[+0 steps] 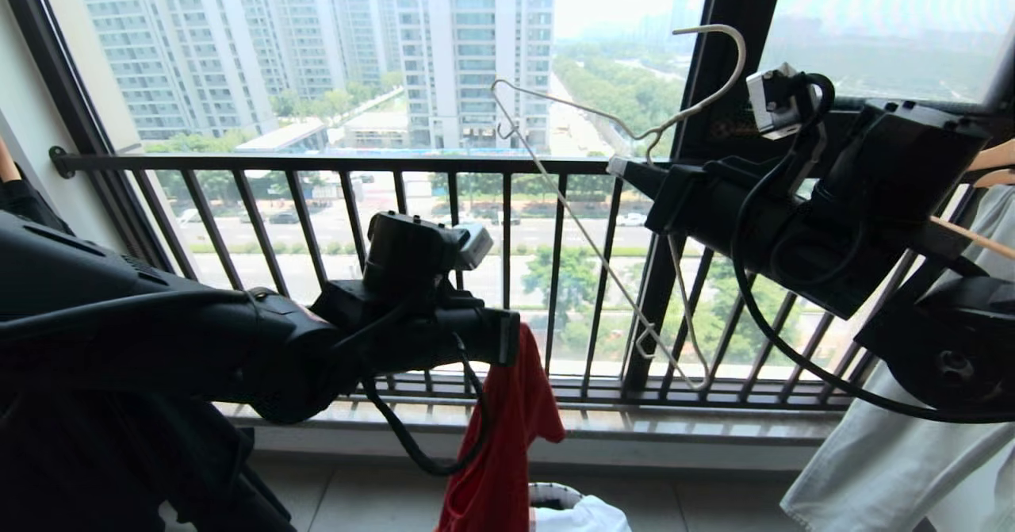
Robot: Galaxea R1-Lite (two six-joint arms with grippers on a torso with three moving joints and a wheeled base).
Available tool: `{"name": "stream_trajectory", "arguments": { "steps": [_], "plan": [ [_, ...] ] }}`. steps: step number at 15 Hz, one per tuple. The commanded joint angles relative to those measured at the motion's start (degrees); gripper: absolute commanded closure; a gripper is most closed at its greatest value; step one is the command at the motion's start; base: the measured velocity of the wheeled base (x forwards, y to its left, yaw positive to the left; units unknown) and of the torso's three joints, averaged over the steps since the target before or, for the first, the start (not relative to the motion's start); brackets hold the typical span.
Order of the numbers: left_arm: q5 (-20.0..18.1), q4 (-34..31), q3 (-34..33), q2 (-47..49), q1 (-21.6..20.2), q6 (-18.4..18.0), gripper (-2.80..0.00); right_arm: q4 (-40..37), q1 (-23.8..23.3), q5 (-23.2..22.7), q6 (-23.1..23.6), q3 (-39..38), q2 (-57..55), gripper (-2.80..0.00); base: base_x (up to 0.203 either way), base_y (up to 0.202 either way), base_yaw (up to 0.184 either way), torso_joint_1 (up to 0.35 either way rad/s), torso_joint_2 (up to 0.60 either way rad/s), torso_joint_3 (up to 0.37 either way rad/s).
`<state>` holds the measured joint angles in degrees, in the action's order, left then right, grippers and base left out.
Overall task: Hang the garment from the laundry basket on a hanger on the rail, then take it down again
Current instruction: Put clothes in the basket
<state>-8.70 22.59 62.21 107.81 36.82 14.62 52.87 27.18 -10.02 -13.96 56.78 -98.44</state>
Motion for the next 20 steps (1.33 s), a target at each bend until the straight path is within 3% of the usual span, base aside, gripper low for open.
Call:
{"name": "stream_trajectory", "arguments": {
  "steps": [1,3,7,11,14,20],
  "plan": [
    [1.47,3.57,-0.92,3.76,0.55,-0.53,0.00,-1.28,-0.56,-0.17,3.33,-0.09,-1.22,0.00,0.000,0.000,0.000,0.000,0.00,0.000],
    [2.93,6.33,-0.79,5.74,0.54,-0.53,0.00,-4.24,-1.20,-0.17,7.70,-0.26,-1.22,0.00,0.000,0.000,0.000,0.000,0.00,0.000],
    [3.88,8.21,-0.94,10.30,-0.47,-3.36,0.00,-8.02,-1.86,-0.17,10.42,-0.28,-1.22,0.00,0.000,0.000,0.000,0.000,0.00,0.000],
    [5.45,10.06,-1.04,16.52,-1.22,-7.66,0.00,-8.42,-3.48,-0.17,10.69,0.20,-0.62,0.00,0.000,0.000,0.000,0.000,0.00,0.000],
    [6.32,12.83,-3.06,20.16,-1.22,-13.04,0.00,-8.57,-4.04,-0.10,11.22,0.26,0.67,0.00,0.000,0.000,0.000,0.000,0.00,0.000],
    [6.32,12.83,-3.50,22.10,-1.22,-15.15,0.00,-8.83,-3.98,-0.09,12.12,-0.09,3.08,0.00,0.000,0.000,0.000,0.000,0.00,0.000]
  ]
}}
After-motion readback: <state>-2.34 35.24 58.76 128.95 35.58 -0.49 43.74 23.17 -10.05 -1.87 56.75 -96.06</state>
